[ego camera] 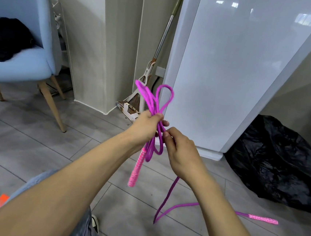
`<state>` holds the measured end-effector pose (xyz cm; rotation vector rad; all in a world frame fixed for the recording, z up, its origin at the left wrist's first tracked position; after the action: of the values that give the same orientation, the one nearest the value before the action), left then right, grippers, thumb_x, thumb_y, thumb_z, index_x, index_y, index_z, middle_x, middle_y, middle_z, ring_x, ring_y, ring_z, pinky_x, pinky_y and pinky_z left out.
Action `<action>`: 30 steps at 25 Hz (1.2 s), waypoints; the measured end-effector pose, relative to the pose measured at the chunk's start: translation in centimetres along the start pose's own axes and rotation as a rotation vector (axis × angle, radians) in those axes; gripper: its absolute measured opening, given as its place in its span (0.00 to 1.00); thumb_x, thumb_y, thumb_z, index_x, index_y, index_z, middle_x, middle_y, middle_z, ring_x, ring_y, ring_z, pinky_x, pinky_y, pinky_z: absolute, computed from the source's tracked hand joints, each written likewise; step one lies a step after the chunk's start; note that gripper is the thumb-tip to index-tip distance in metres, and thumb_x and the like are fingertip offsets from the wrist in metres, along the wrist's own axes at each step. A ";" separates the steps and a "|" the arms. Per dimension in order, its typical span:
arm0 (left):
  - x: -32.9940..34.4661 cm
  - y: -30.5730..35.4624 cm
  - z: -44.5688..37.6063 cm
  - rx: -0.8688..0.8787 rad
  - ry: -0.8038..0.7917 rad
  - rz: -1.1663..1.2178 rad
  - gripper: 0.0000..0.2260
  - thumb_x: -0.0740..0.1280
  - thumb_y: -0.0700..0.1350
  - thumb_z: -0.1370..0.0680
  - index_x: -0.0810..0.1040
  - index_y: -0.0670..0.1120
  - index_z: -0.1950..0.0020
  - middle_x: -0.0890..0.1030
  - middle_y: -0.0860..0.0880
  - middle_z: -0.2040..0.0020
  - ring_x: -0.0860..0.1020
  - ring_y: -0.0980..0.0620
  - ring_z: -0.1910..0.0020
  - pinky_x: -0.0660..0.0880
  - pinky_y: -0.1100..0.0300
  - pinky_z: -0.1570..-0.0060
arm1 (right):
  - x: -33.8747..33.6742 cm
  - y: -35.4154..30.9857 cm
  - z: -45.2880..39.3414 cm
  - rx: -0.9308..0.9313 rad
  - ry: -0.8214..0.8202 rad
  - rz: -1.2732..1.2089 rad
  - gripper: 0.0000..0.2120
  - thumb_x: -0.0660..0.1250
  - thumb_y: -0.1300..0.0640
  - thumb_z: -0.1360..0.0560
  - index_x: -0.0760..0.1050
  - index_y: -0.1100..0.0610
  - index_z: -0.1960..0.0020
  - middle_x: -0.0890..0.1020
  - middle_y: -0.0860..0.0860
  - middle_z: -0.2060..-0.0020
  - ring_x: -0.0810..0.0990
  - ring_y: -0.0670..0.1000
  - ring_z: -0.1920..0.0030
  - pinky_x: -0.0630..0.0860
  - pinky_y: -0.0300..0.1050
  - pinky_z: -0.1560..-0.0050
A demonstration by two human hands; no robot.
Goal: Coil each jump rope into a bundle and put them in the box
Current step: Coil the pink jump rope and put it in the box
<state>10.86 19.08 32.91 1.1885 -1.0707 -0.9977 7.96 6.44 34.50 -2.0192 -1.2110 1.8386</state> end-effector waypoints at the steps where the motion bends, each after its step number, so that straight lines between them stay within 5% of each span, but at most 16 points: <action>1: -1.1 0.4 -0.5 -0.014 0.072 0.131 0.07 0.56 0.40 0.16 0.72 0.40 0.50 0.78 0.44 0.62 0.78 0.48 0.66 0.79 0.54 0.61 | 0.2 0.1 0.0 -0.009 -0.049 -0.018 0.12 0.54 0.47 0.15 0.70 0.49 0.54 0.73 0.45 0.70 0.70 0.47 0.68 0.65 0.47 0.66; 5: -5.8 1.6 -2.2 -0.023 0.279 0.475 0.06 0.55 0.38 0.15 0.69 0.41 0.50 0.76 0.45 0.64 0.79 0.47 0.67 0.81 0.47 0.53 | 0.1 1.3 0.3 0.002 -0.286 0.013 0.13 0.56 0.47 0.16 0.76 0.48 0.55 0.72 0.40 0.74 0.69 0.42 0.71 0.64 0.39 0.67; 11: -8.7 -0.3 -3.8 -0.156 0.335 0.817 0.11 0.55 0.39 0.16 0.69 0.42 0.57 0.72 0.48 0.68 0.75 0.52 0.73 0.80 0.58 0.70 | 0.3 6.2 2.4 0.293 -0.624 -0.100 0.15 0.59 0.51 0.17 0.80 0.56 0.55 0.66 0.47 0.75 0.64 0.48 0.75 0.64 0.39 0.70; 14: -7.5 0.0 -3.8 -0.168 0.171 0.689 0.09 0.56 0.40 0.16 0.70 0.43 0.56 0.71 0.50 0.70 0.67 0.56 0.78 0.69 0.64 0.79 | -1.9 6.7 1.1 0.235 -0.434 0.086 0.14 0.60 0.51 0.18 0.80 0.51 0.58 0.70 0.44 0.75 0.68 0.44 0.73 0.65 0.41 0.67; 16: -5.7 0.5 -2.9 -0.161 0.030 0.478 0.07 0.57 0.41 0.16 0.71 0.42 0.53 0.72 0.49 0.68 0.66 0.56 0.78 0.66 0.65 0.79 | -3.2 5.7 0.3 0.168 -0.278 0.003 0.14 0.60 0.51 0.18 0.78 0.49 0.59 0.70 0.45 0.73 0.67 0.46 0.71 0.65 0.42 0.66; 21: -1.0 0.7 -0.1 -0.046 -0.183 -0.114 0.08 0.57 0.42 0.15 0.72 0.41 0.48 0.83 0.46 0.57 0.72 0.53 0.71 0.70 0.60 0.72 | -3.8 2.9 -0.3 0.060 -0.099 -0.122 0.13 0.59 0.49 0.17 0.76 0.50 0.57 0.67 0.44 0.74 0.64 0.46 0.71 0.63 0.43 0.67; 23: 0.9 0.2 0.7 0.016 -0.283 -0.276 0.10 0.57 0.44 0.15 0.75 0.41 0.47 0.85 0.47 0.55 0.77 0.52 0.65 0.73 0.58 0.67 | -3.3 2.4 -0.4 0.067 -0.050 -0.085 0.13 0.59 0.49 0.17 0.76 0.49 0.58 0.72 0.41 0.74 0.69 0.43 0.71 0.63 0.36 0.68; 26: 2.5 -1.1 1.3 -0.001 -0.394 -0.356 0.12 0.56 0.46 0.15 0.76 0.41 0.42 0.86 0.46 0.52 0.84 0.45 0.54 0.79 0.54 0.57 | -2.9 2.4 -0.4 0.088 -0.005 0.001 0.13 0.58 0.49 0.17 0.76 0.49 0.57 0.76 0.36 0.72 0.73 0.36 0.68 0.64 0.32 0.69; 30: 2.6 -1.5 1.6 -0.071 -0.430 -0.269 0.11 0.57 0.46 0.15 0.75 0.41 0.43 0.83 0.45 0.56 0.85 0.44 0.56 0.80 0.53 0.55 | -3.3 2.9 -0.4 0.105 0.038 0.106 0.11 0.58 0.46 0.17 0.76 0.48 0.53 0.76 0.41 0.68 0.73 0.42 0.66 0.65 0.40 0.67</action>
<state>9.76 16.10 31.80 1.1040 -1.2127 -1.5382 9.87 2.62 35.39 -2.0873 -0.9934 1.8597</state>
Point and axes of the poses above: each hand's wrist, its own z-axis away from the middle knuckle, its own x-axis out of the palm, y = z × x, the point moved 8 cm from there along -z, towards the middle knuckle
